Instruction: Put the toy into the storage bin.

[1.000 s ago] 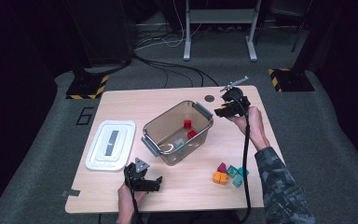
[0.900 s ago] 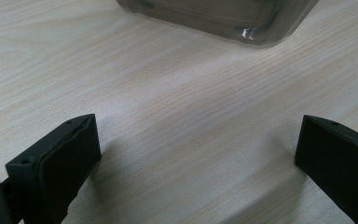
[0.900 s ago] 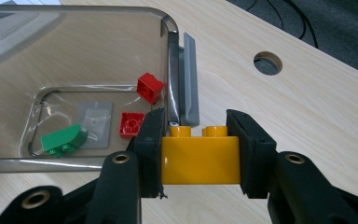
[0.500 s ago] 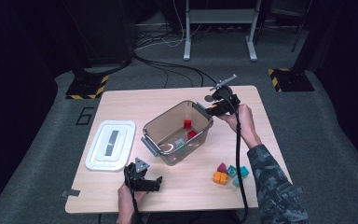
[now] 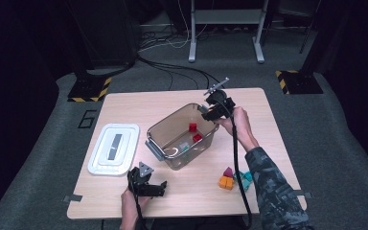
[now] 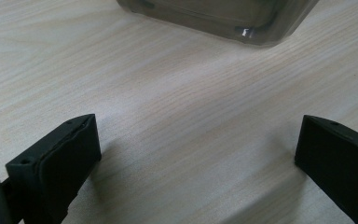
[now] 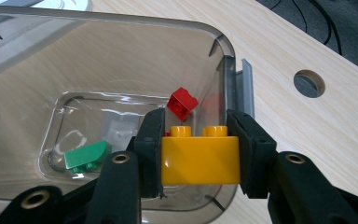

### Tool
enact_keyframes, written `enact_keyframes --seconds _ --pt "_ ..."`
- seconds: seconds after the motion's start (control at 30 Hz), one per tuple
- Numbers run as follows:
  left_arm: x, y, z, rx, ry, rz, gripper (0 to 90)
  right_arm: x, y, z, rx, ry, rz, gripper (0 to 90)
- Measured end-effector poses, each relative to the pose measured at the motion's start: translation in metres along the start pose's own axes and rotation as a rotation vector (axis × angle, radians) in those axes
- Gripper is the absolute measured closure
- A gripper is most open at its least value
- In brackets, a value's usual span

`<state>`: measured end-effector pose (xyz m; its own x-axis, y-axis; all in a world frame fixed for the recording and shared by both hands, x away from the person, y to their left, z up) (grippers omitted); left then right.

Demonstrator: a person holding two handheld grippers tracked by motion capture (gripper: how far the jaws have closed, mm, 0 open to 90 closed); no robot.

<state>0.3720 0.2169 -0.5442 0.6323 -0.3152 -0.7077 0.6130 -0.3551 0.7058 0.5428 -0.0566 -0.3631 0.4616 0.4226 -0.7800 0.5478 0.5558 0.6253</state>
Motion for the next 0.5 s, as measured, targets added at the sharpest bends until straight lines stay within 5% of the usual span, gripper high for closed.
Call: enact_keyframes --seconds 0.23,0.5 --pt "0.0000 0.0000 0.0000 0.000 0.000 0.000 0.0 0.0057 0.0025 -0.0057 0.001 0.017 -0.006 56.6" --pt "0.0000 0.0000 0.0000 0.000 0.000 0.000 0.0 0.0015 -0.0004 -0.0045 0.011 0.005 0.006 26.4"
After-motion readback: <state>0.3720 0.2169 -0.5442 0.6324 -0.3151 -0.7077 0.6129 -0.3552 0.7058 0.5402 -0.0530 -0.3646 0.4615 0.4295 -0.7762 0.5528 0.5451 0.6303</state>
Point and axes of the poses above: each handheld gripper's, and its own axes: x roughly forward along the jaws, y roughly out of its top, z roughly to its right, the point moved 2 cm from there along x, roughly forward along the jaws, and after that the axes turned 2 degrees about y, right-handed, at the moved point
